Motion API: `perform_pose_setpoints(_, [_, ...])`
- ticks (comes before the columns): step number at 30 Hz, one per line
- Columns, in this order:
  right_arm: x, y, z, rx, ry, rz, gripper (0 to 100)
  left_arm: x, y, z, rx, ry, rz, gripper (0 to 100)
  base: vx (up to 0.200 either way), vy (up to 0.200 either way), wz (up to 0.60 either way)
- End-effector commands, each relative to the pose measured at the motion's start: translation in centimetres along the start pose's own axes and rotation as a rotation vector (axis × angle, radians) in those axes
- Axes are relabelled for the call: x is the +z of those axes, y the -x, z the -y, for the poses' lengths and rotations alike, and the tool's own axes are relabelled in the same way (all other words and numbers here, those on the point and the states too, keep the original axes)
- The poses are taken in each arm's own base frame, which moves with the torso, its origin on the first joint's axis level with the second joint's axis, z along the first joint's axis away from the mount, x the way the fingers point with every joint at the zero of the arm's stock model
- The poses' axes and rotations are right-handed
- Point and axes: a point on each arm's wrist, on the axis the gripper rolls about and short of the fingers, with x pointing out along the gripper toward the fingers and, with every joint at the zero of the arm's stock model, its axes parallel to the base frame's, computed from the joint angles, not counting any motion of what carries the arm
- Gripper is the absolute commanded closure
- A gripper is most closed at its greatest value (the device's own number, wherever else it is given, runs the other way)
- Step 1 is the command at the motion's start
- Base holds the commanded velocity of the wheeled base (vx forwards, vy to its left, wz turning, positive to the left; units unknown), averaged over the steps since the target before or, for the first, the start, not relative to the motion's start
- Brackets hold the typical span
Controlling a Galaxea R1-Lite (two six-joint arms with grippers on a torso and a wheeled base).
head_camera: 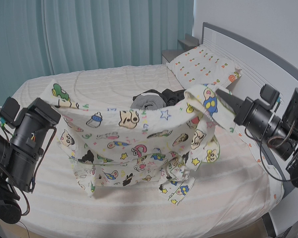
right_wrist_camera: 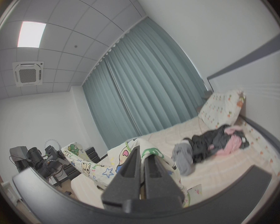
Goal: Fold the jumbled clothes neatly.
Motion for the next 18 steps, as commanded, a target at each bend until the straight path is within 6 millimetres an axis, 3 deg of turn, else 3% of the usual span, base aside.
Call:
perform_pose_setpoints(1, [-1.3,1.6,-1.0,0.007,-0.058,-0.032,100,-0.9,1.3,-0.3,-0.006,0.035,-0.053,100,0.000,0.000,0.00])
perform_pose_setpoints(10, [-1.8,2.3,-0.9,0.046,-0.081,0.067,100,-4.2,0.7,0.0,0.002,0.031,-0.171,100,0.000,0.000,0.00])
perform_pose_setpoints(18, [-2.8,1.2,-0.4,0.053,-0.072,0.093,100,-4.5,0.4,0.0,0.015,0.043,-0.172,100,0.000,0.000,0.00])
